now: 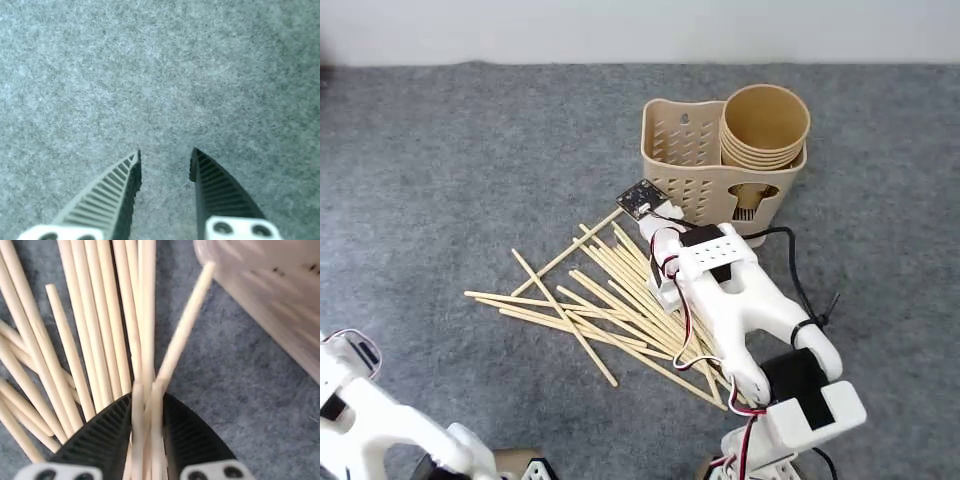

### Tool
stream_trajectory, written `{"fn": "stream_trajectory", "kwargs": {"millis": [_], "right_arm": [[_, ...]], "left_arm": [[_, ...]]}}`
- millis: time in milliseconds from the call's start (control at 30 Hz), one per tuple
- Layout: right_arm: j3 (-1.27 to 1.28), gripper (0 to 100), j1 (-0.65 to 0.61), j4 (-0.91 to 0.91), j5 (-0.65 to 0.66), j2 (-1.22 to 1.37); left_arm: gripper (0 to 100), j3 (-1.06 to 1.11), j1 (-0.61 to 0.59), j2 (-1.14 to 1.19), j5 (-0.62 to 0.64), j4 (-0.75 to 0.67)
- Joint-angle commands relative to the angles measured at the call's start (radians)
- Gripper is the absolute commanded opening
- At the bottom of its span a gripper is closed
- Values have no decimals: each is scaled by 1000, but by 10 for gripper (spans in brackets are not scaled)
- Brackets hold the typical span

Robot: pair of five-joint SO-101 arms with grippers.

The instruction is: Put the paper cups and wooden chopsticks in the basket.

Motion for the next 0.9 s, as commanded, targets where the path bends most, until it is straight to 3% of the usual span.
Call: {"fn": "stream_trajectory", "kwargs": {"millis": [0, 367, 700, 867], "right_arm": [[3, 9, -7, -8, 8, -16], [3, 9, -58, 142, 8, -360], [2, 8, -134, 130, 6, -578], [2, 8, -147, 31, 0, -587]], "left_arm": [[158, -7, 5, -6, 3, -15], [158, -7, 5, -6, 3, -15], [158, -7, 5, -6, 3, -15], [158, -7, 5, -6, 3, -15]]}}
